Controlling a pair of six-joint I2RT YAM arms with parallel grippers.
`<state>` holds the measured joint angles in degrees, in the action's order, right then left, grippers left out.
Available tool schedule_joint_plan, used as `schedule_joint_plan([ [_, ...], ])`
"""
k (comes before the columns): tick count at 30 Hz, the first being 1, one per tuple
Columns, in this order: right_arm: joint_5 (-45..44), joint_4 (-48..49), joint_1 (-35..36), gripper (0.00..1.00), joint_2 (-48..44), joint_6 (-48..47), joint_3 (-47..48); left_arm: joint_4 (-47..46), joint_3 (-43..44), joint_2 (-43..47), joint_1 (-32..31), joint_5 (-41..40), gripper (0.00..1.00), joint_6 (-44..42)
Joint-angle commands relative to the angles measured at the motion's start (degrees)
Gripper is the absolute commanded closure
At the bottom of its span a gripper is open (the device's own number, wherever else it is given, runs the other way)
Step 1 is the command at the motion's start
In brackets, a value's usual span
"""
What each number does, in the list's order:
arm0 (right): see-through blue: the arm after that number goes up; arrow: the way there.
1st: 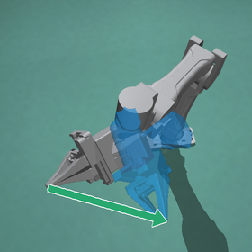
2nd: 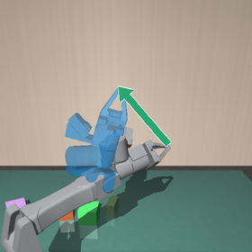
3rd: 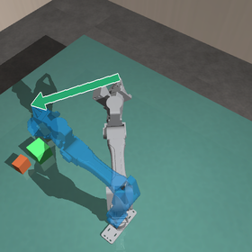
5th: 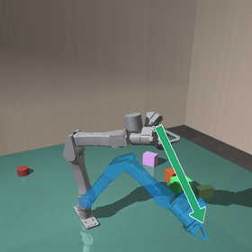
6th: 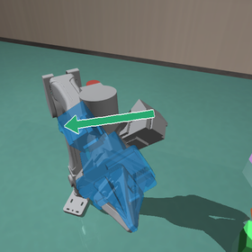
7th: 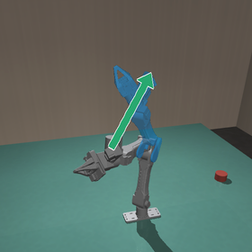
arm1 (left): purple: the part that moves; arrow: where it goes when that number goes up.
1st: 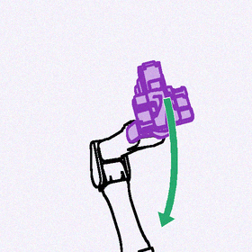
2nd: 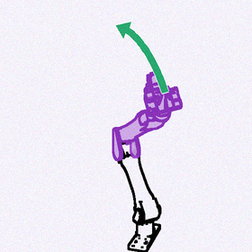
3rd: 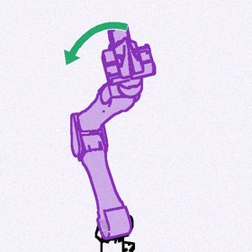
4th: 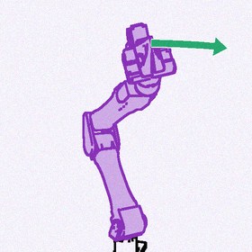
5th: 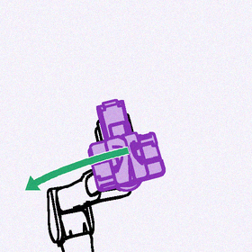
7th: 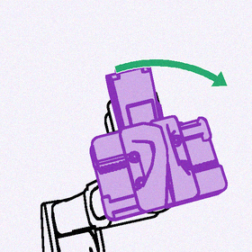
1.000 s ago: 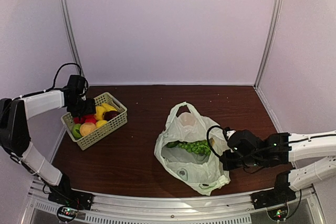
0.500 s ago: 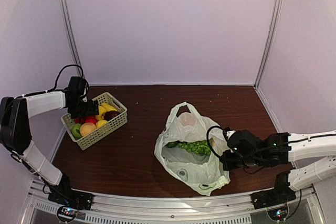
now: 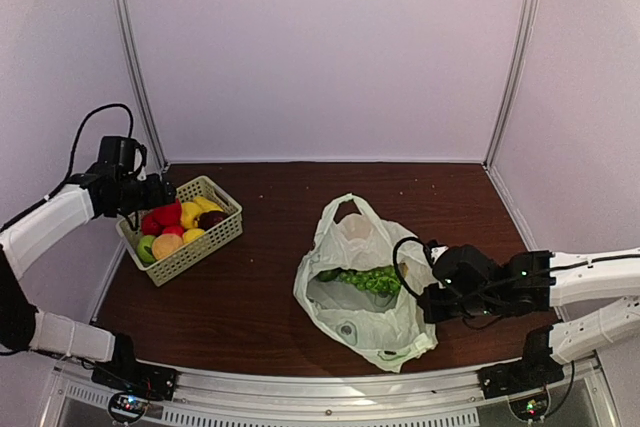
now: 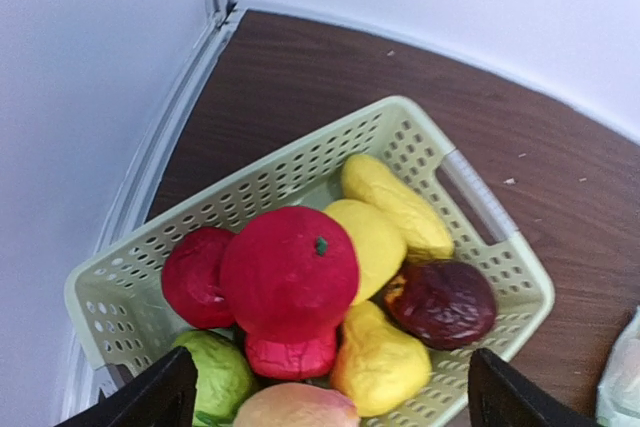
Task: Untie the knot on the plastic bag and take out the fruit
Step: Place the fake fruit in the bin, then reach into the gripper of the takeout bag.
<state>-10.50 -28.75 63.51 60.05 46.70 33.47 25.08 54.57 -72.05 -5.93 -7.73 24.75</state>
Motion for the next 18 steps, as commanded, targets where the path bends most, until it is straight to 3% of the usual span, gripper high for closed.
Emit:
schedule_joint_plan([
  [1,-0.76,0.71,-0.10,1.00,0.80,0.12,2.19,-0.30,-5.92,10.68,-1.22,11.91,0.07,4.26],
  [9,-0.69,1.79,0.00,1.00,1.65,-0.20,3.25,2.33,-12.51,28.04,-13.83,15.07,0.15,12.76],
  [12,-0.41,2.61,0.16,1.00,1.40,0.28,2.56,-0.89,-15.50,31.69,-22.36,11.95,0.18,18.74],
  [15,-0.45,3.00,0.19,1.00,1.28,0.76,1.87,-5.75,-17.07,29.39,-32.91,5.05,0.19,22.25],
  [18,-0.09,2.93,0.26,1.00,1.56,0.88,2.25,-7.87,-13.23,21.39,-43.06,0.26,0.20,21.99],
])
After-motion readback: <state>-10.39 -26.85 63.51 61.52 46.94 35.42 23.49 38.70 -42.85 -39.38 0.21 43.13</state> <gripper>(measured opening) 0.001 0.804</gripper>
